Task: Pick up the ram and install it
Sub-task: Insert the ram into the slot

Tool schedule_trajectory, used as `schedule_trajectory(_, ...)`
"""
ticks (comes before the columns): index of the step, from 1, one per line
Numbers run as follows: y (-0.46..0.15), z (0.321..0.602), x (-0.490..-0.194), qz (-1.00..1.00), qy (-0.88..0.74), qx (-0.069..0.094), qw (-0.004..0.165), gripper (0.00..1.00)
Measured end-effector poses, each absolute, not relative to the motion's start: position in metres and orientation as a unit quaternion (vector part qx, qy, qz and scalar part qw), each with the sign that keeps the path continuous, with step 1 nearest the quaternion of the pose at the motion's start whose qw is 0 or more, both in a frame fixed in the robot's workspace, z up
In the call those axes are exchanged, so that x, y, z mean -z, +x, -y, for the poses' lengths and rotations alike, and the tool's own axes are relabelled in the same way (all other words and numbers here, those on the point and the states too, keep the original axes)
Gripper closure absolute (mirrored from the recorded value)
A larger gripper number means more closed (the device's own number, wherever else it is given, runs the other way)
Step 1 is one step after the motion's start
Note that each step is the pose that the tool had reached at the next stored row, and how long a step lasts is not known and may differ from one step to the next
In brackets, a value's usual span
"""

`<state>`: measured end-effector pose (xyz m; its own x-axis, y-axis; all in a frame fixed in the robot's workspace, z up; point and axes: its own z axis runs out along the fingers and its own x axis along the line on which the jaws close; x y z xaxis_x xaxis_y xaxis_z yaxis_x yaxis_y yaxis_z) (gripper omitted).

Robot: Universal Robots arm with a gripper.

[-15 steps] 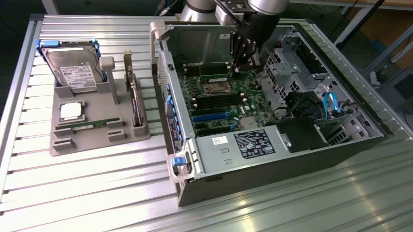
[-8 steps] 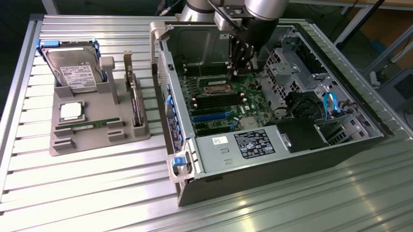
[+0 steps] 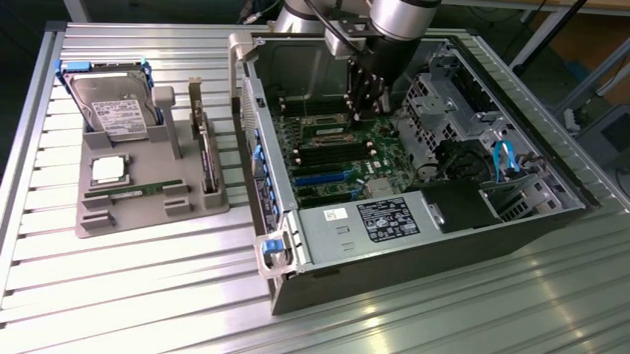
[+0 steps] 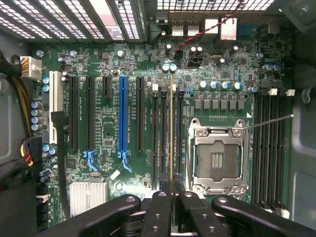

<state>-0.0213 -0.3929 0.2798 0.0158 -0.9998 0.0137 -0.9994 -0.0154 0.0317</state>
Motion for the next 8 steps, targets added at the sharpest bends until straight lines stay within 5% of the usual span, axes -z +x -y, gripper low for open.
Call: schedule_trajectory(8,-0.0216,0.3929,-0.2680,0.701,0.713,0.006,0.016,0.88)
